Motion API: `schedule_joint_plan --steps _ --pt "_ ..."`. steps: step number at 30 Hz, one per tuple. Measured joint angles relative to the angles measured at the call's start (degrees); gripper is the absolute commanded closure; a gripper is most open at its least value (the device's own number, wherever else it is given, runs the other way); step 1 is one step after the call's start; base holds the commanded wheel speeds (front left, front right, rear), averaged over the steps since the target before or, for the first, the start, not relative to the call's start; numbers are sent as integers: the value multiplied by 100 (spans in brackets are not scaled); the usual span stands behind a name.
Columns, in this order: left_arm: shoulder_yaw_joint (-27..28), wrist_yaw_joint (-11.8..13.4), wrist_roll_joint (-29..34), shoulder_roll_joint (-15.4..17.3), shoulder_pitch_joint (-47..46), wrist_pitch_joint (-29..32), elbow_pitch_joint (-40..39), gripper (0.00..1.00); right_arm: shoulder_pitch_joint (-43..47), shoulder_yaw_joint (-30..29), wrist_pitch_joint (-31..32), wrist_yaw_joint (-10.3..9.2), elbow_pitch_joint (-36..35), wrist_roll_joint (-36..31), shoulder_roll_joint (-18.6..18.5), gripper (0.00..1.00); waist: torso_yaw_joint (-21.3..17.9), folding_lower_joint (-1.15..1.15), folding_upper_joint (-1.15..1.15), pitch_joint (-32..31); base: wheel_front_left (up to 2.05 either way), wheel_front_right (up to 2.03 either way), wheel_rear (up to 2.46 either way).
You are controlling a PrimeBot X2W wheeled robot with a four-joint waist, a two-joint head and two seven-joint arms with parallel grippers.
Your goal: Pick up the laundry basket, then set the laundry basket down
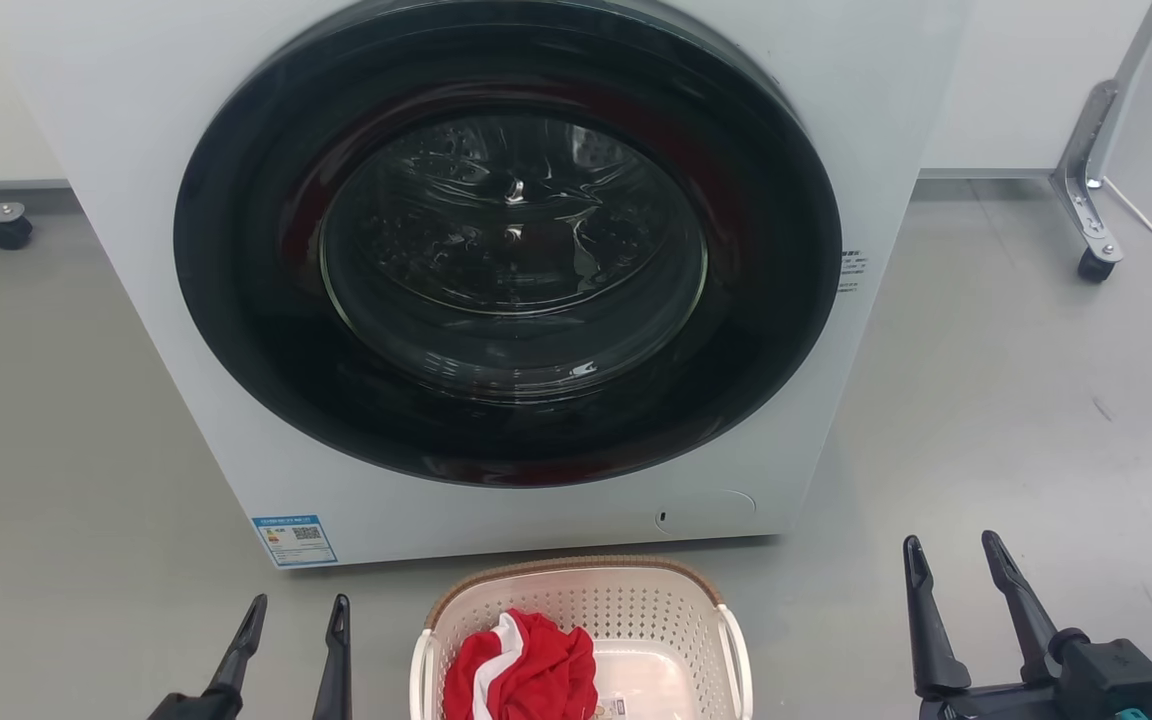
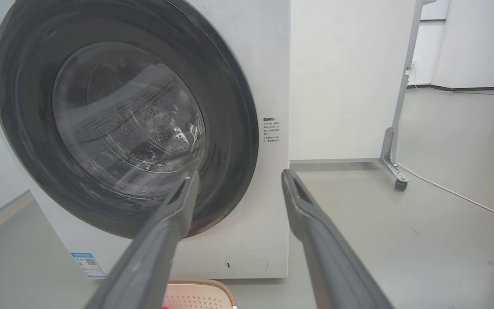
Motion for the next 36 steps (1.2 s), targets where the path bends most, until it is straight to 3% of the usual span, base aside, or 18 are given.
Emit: schedule_joint_plan --steps 4,5,15,36 --pt "36 0 34 -13 1 23 -26 0 36 -24 45 0 -42 -11 35 0 7 0 0 6 0 0 0" --pt "45 0 34 -22 1 45 -38 100 52 -25 45 0 -49 -20 37 100 9 0 0 7 0 0 0" --pt "116 -63 -160 -123 71 138 194 100 164 -115 122 60 177 201 132 100 8 0 0 20 0 0 0" --pt "520 -324 -1746 -302 -102 493 470 100 22 -590 584 350 441 1851 291 100 2 0 0 51 0 0 0"
